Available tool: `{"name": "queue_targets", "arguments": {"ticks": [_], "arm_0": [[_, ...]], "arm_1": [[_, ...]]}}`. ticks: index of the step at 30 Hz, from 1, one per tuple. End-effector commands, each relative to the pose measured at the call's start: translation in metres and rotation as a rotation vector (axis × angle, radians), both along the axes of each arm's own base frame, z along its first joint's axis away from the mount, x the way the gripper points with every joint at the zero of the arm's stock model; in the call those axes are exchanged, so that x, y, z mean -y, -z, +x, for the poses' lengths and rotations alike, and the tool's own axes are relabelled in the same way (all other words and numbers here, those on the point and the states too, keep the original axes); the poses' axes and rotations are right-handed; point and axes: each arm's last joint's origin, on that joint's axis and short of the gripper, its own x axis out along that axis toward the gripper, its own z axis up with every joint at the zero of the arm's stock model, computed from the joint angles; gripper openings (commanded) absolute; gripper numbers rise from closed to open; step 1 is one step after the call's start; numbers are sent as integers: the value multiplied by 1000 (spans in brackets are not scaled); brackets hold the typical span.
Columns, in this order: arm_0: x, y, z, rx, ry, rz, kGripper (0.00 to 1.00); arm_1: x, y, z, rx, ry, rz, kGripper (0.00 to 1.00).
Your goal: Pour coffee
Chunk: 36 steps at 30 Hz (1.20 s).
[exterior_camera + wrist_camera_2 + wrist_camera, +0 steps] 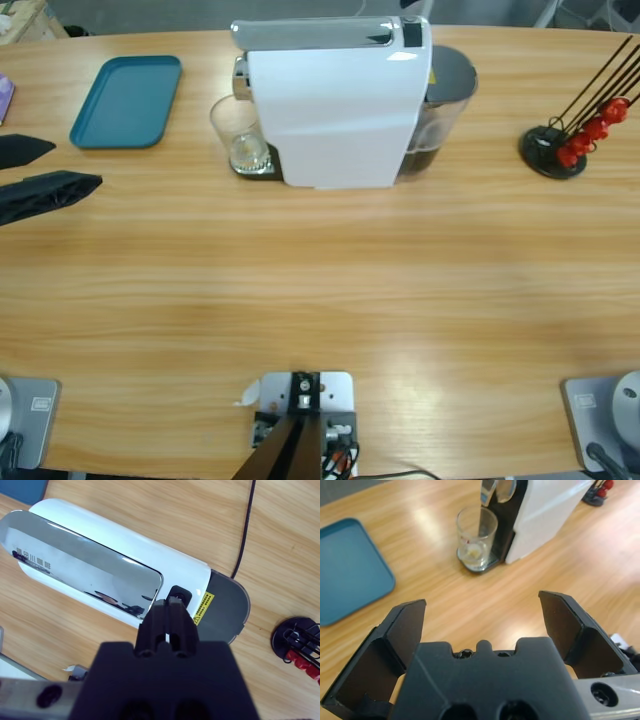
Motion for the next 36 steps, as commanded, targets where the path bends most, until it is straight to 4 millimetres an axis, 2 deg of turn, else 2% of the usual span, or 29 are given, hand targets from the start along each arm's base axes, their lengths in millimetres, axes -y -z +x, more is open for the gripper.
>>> {"name": "queue_targets", "arguments": {"ticks": [1,25,32,36], "arm_0": [[2,9,-3,-14,51,14,987],[3,12,-1,-24,59,33,987],[4,13,0,-29,60,36,987],[4,13,0,-30,62,35,987]], "arm_1": [[-5,20,0,-74,-14,-67,0],[2,26,4,-80,13,-105,0],[7,5,1,2,28,-87,0],[7,6,1,0,27,-91,0]]}}
